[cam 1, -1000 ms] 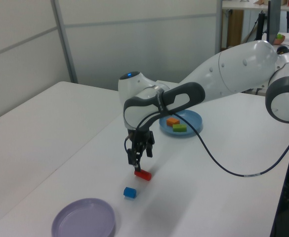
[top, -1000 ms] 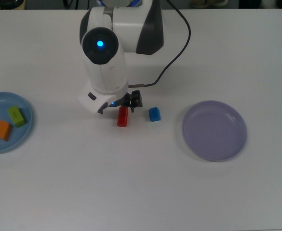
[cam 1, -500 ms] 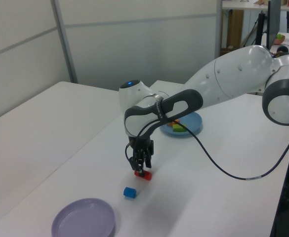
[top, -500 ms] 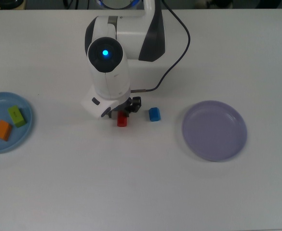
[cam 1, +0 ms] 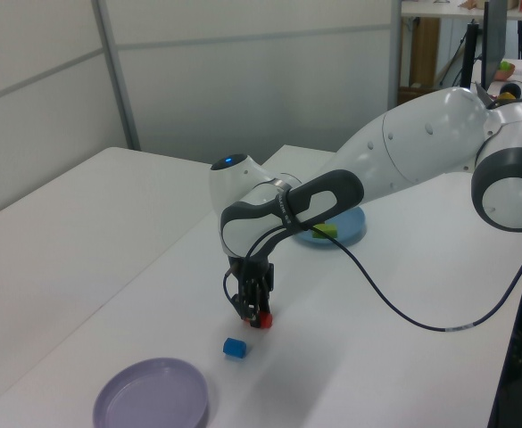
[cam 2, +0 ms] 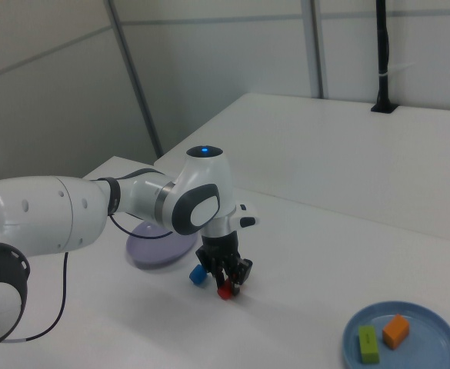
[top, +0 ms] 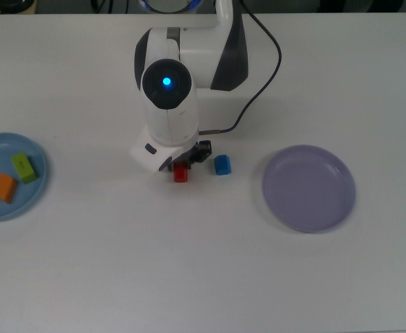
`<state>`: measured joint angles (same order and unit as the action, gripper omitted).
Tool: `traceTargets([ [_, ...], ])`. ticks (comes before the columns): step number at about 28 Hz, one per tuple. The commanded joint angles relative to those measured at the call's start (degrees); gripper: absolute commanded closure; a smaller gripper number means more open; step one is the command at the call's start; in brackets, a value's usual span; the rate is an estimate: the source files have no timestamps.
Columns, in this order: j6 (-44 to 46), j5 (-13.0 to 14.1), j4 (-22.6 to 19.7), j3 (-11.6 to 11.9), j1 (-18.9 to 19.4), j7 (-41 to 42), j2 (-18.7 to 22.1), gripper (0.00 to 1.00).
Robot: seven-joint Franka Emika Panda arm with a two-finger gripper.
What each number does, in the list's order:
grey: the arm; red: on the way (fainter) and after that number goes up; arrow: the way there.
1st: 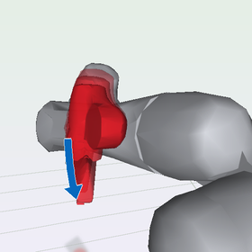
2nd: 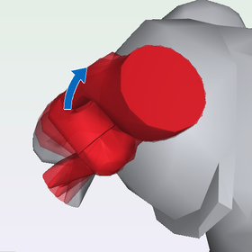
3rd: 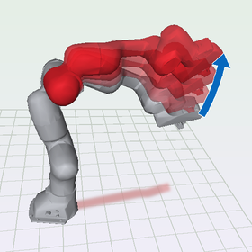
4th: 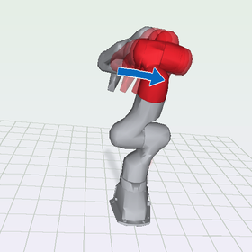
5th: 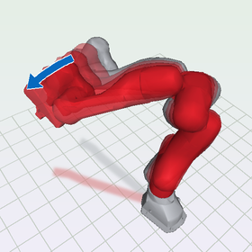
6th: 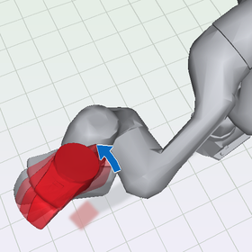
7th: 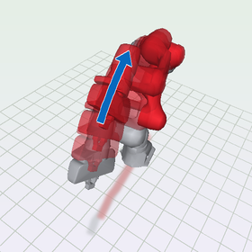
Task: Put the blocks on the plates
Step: 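Carry the red block onto the lavender plate and release it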
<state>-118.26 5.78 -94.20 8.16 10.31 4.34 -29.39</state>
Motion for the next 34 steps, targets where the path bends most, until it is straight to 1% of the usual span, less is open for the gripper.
traceTargets([
  [1, -1.97, -0.69, -1.16, 0.81, 1.29, -0.38, 1.18, 0.97],
  [2, -1.97, -0.69, -0.99, 0.81, 1.47, -0.38, 1.35, 1.00],
  [4, -1.71, -0.60, -0.81, 0.81, 1.73, -0.47, 1.88, 1.00],
  [5, -1.53, -0.25, -0.64, 0.72, 1.99, -0.56, 3.01, 1.00],
  [9, -1.09, 0.28, 1.03, 0.63, 2.78, -1.52, 4.43, 1.00],
  [11, -1.35, 0.37, 1.74, -0.42, 4.01, -3.71, 5.31, 0.99],
  [15, -2.23, -0.51, 2.61, -2.44, 5.95, -6.26, 5.22, 0.99],
  [16, -3.02, -0.68, 3.14, -3.05, 7.26, -7.49, 5.05, 0.99],
  [19, -5.39, -0.77, 3.32, -3.15, 9.46, -9.08, 4.70, 0.97],
  [20, -7.14, -1.03, 3.32, -3.15, 10.77, -9.43, 4.43, 0.96],
  [22, -9.08, -1.65, 3.32, -3.15, 12.01, -9.52, 3.82, 0.95],
  [24, -11.36, -1.74, 3.32, -3.15, 13.42, -10.31, 2.33, 0.95],
  [25, -13.55, -2.09, 3.32, -3.15, 14.64, -11.97, 1.28, 0.93],
  [28, -16.38, -4.19, 3.32, -3.24, 15.62, -14.17, -0.66, 0.87],
  [30, -17.26, -6.21, 3.32, -3.24, 16.49, -15.84, -1.98, 0.86],
  [31, -17.26, -6.57, 3.23, -3.24, 16.59, -16.11, -2.25, 0.86],
  [34, -17.18, -6.49, 3.23, -3.24, 16.67, -16.29, -2.34, 0.84],
])
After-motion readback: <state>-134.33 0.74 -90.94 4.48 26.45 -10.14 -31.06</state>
